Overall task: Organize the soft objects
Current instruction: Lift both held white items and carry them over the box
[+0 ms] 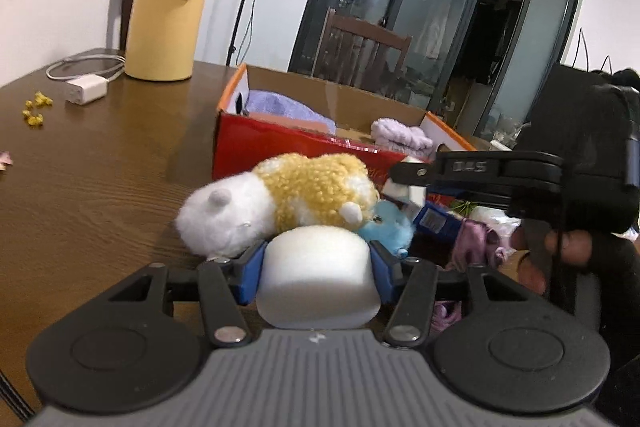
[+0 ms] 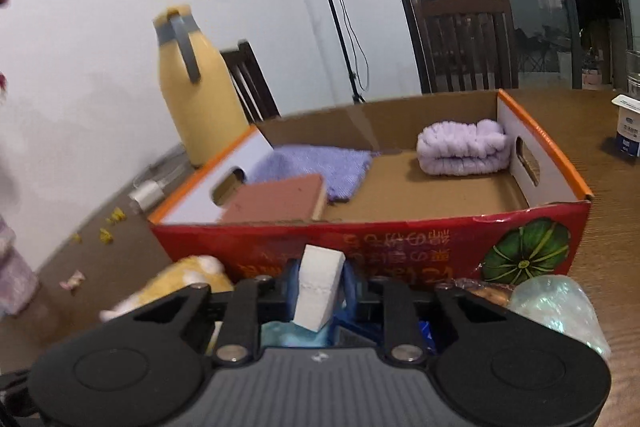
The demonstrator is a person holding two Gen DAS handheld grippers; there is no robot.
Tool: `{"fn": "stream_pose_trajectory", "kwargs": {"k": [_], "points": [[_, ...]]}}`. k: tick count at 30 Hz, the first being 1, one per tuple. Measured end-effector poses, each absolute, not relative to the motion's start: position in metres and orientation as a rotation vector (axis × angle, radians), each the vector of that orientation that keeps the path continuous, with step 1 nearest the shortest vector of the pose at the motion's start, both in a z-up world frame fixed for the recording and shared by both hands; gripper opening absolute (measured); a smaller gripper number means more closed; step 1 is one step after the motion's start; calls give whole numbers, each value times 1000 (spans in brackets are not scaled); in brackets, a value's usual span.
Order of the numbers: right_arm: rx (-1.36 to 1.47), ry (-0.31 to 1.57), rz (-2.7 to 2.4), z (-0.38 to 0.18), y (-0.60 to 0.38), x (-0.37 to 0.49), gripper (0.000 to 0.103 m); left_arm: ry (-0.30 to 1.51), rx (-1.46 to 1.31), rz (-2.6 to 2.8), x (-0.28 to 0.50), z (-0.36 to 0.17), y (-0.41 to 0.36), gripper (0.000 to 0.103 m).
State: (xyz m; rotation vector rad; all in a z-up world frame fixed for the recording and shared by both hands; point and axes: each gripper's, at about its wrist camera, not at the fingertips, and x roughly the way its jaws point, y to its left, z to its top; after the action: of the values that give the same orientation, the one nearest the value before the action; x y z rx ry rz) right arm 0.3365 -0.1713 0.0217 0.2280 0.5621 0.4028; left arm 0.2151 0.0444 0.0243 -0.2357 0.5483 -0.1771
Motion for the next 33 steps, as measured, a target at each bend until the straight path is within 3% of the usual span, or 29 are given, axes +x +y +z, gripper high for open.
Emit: {"fn": "stream_pose_trajectory", "kwargs": {"k": [6,21,27,33], "points": [[208,461,468,51,-189,266,23,479,-241,-186,177,48,46,55],[152,434,366,44,-241,155,23,426,-171,-278,132,63,6,55],[118,391,382,61,-244,186,24,362,-108,-292,172,81,2,56],[119,400,429,89,-247,285,24,391,-147,-361,280,112,6,56]]}}
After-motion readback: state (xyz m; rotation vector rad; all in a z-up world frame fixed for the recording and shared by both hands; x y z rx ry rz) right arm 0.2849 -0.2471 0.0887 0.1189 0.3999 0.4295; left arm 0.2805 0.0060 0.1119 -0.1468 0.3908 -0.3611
